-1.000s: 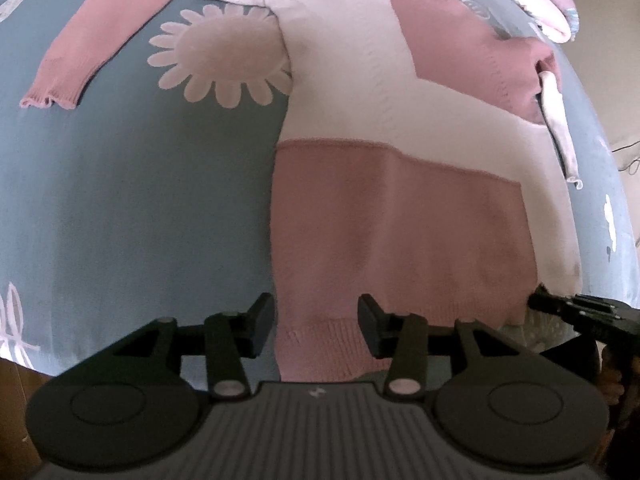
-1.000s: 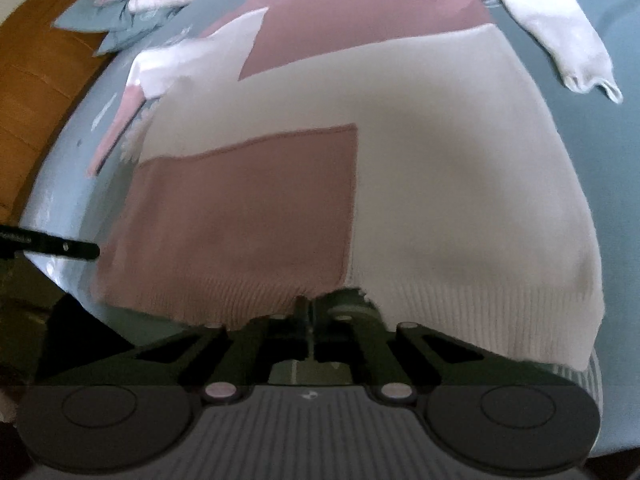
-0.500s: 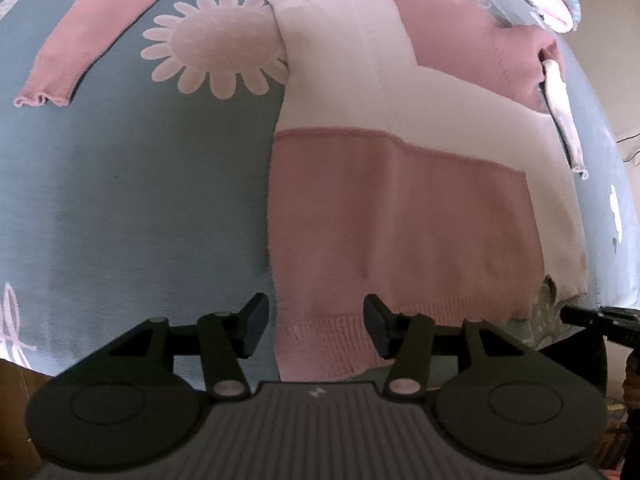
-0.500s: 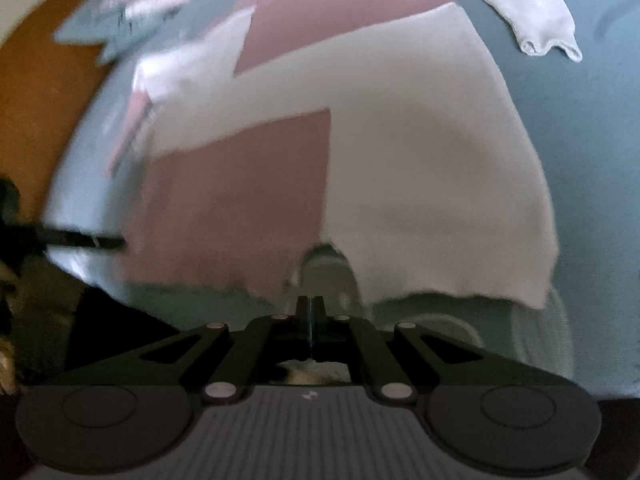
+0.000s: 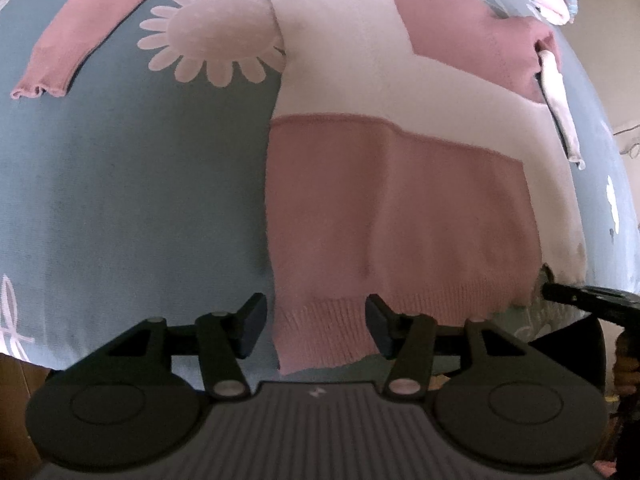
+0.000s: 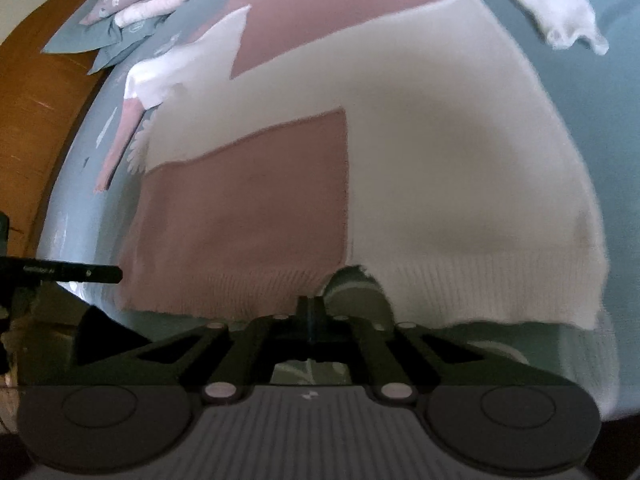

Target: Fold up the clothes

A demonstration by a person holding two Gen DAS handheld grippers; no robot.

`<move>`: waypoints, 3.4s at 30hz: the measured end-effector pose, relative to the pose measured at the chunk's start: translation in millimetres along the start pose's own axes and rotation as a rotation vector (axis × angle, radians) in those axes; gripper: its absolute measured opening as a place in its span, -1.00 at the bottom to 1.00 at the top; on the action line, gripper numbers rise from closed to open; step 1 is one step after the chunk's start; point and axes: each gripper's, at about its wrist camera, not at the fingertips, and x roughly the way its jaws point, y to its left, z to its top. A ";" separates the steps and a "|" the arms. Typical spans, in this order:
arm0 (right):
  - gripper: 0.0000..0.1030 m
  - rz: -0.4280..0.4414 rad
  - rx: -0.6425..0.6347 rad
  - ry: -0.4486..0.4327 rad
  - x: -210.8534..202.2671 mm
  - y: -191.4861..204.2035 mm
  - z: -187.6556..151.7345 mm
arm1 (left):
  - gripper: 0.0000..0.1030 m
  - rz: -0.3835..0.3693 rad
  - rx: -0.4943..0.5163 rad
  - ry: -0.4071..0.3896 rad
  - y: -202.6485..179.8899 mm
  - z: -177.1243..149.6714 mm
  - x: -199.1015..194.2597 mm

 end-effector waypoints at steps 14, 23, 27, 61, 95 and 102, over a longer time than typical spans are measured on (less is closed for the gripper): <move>-0.50 0.053 0.089 0.006 10.5 -8.2 5.3 | 0.14 0.019 0.096 -0.044 -28.9 1.0 -10.0; -0.31 0.101 0.153 0.023 12.9 -5.2 -2.0 | 0.26 -0.025 0.521 -0.054 -131.4 -6.0 0.2; -0.27 0.138 0.185 0.024 21.1 -8.0 -6.8 | 0.28 -0.019 0.686 -0.069 -166.1 -21.0 6.9; -0.05 -0.014 -0.024 -0.153 18.6 16.7 -15.6 | -0.94 0.106 0.795 -0.177 -240.5 7.5 49.4; -0.57 -0.213 -0.698 -0.122 -1.5 74.3 -29.7 | -0.92 0.044 0.765 -0.169 -227.8 15.7 43.6; -0.36 -0.266 -1.136 0.061 35.7 99.4 -33.3 | -0.92 0.006 0.737 -0.153 -220.2 26.6 48.4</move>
